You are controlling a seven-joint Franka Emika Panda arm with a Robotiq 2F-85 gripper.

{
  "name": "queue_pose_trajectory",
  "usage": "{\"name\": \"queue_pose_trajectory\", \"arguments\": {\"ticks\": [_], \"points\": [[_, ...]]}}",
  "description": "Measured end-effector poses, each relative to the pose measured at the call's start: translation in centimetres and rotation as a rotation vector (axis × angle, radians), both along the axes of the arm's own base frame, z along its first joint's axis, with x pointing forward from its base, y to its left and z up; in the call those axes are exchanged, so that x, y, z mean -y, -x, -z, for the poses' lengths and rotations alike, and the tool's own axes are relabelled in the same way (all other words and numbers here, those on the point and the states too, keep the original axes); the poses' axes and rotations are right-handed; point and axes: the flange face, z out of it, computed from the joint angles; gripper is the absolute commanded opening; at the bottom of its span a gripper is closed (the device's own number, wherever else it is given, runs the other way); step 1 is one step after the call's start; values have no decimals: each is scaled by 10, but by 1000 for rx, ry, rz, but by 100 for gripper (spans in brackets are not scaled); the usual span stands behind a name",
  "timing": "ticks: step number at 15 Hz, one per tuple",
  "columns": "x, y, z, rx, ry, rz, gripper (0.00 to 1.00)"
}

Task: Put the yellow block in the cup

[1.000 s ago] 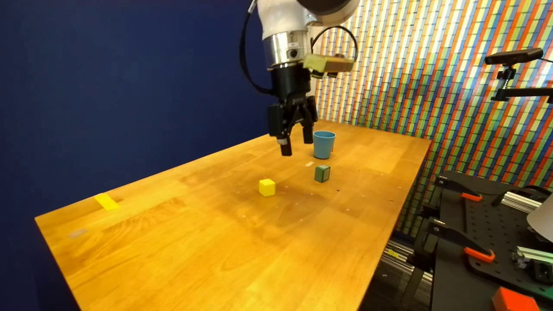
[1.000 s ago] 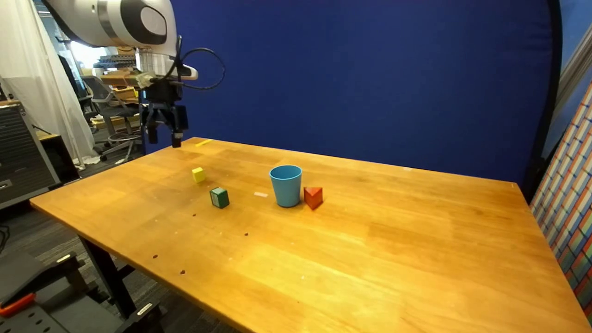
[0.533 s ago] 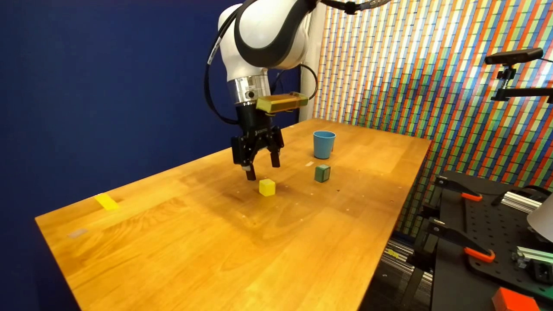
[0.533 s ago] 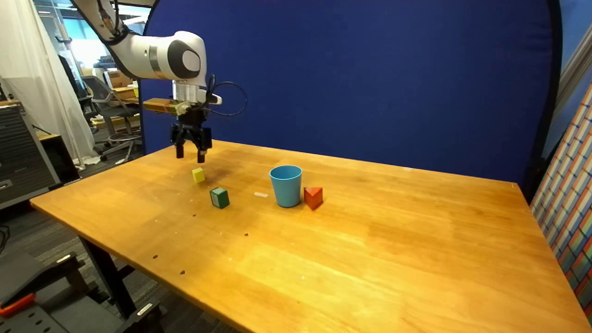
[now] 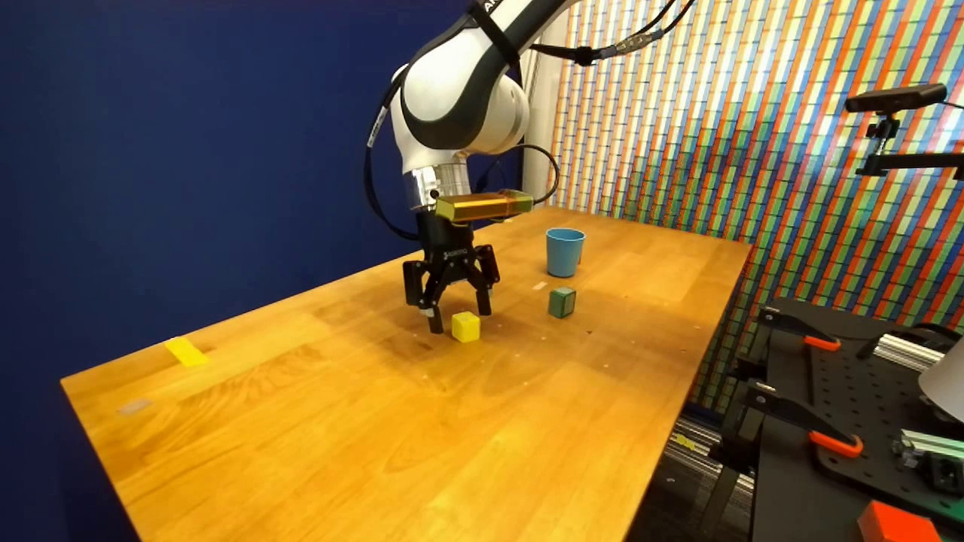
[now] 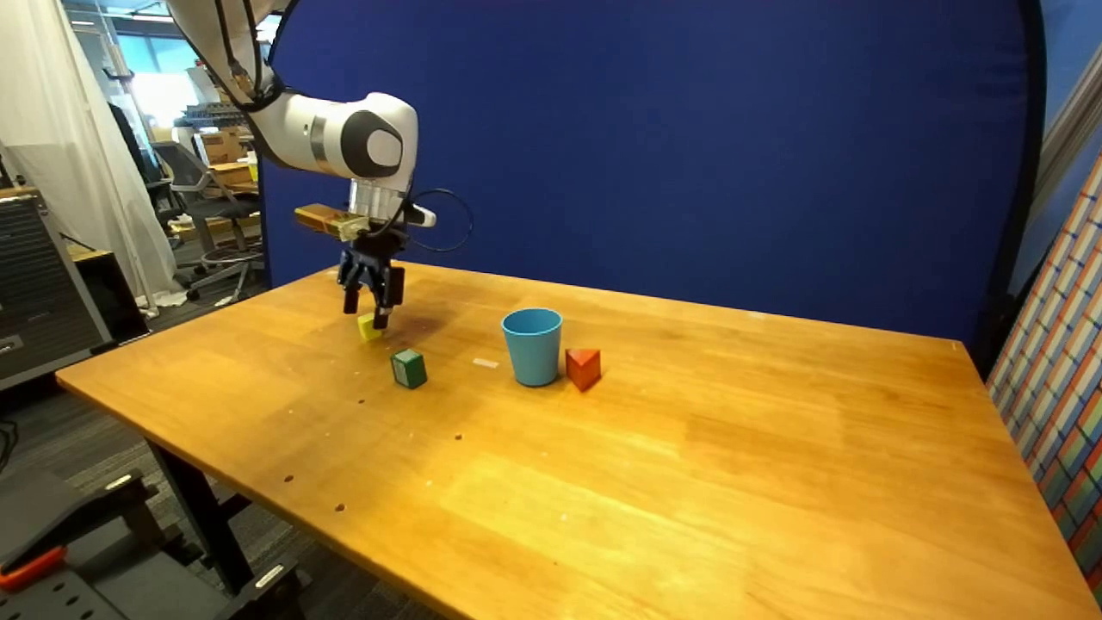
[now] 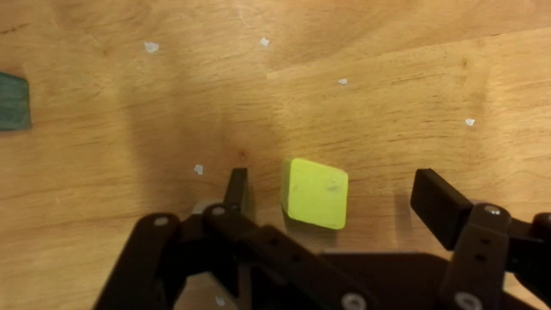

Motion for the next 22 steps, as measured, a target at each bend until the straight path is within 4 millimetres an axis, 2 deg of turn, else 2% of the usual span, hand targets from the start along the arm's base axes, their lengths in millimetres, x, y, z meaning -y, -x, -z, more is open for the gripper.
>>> {"name": "queue_pose_trajectory", "arguments": {"ticks": [3,7,8,11,13,17,20,22], "points": [[2,2,6,-20,7,43,42],[8,0,6,-28,28,97,12],[12,-1,3,-24,34,113,16],[32,-8,-20,4,64,182,17],[63,-10,-44,28,97,258,17],[146,-2,-89,49,157,441,17],[204,11,-102,31,185,557,17],[232,17,-105,22,195,613,17]]}}
